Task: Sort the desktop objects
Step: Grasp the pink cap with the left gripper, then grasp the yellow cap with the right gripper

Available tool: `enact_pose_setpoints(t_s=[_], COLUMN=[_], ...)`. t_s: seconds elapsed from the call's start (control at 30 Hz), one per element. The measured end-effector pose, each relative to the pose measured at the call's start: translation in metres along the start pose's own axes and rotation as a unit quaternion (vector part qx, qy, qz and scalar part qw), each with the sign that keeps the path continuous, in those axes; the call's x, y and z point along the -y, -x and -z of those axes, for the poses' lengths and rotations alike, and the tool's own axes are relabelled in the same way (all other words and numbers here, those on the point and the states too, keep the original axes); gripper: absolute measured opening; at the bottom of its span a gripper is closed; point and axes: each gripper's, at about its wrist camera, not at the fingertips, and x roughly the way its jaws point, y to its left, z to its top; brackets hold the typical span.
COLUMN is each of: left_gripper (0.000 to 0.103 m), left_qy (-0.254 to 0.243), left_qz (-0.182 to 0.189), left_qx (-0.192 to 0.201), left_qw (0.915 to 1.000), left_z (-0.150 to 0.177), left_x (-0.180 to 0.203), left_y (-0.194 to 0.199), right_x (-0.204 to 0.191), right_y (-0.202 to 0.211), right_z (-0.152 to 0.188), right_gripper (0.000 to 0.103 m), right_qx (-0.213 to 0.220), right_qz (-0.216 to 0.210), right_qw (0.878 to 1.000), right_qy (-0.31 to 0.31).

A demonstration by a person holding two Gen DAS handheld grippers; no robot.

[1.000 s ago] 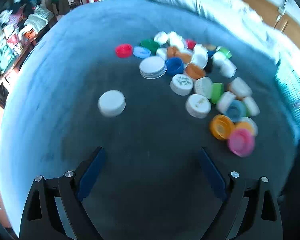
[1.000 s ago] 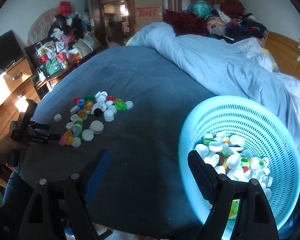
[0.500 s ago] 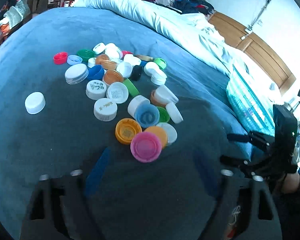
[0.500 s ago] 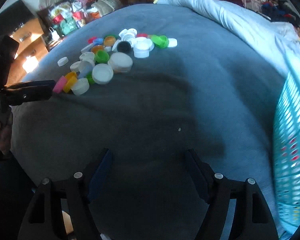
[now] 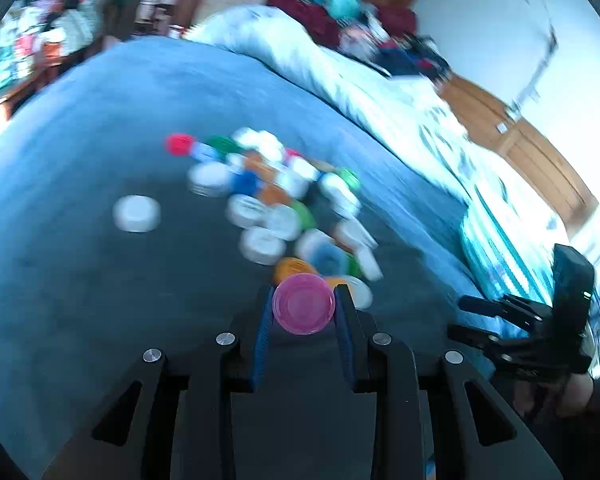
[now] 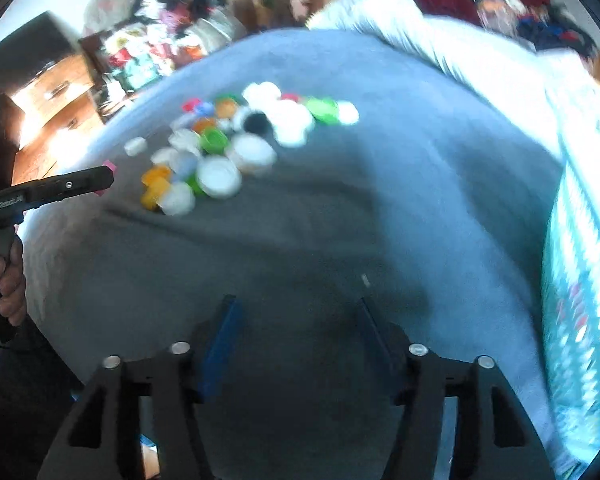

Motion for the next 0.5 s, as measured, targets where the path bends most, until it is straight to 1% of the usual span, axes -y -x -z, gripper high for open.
enact_pose_setpoints(t_s=[0.07, 0.1, 0.2, 0.3, 0.4, 0.5], left_gripper=[0.026, 0.026, 0.026, 0.026, 0.026, 0.026], left_qy=[0.01, 0.013, 0.035, 0.044, 0.04, 0.04], left_qz=[-0.034, -0.044, -0.052, -0.046, -0.04, -0.033], left_qx=[0.017, 0.019, 0.016, 0.014, 0.016, 0.022], left_qw=[0.9992, 0.9987, 0.9979, 0.9979, 0.9983, 0.9984], left_z=[0.002, 0.004, 0.012, 0.019, 0.021, 0.022], left_x=[-0.007, -0.01, -0.018, -0.021, -0.019, -0.022], left_y=[0.007, 0.007, 0.003, 0.0, -0.002, 0.002], right_x=[-0.018, -0.03, -0.063, -0.089, -0.106, -0.114], right_y=[-0.003, -0.007, -0.022, -0.035, -0.054, -0.07], right_z=[-0.015, -0.025, -0.045, -0.056, -0.064, -0.068], right_gripper=[0.064, 0.064, 0.064, 0.064, 0.064, 0.057], right_qx=[0.008, 0.01, 0.014, 0.012, -0.003, -0.028], right_qz=[-0.015, -0.024, -0.032, -0.037, -0.021, -0.002], right_qw=[1.0, 0.999, 0.995, 0.991, 0.987, 0.984], right_qy=[0.025, 0.043, 0.093, 0.131, 0.16, 0.174])
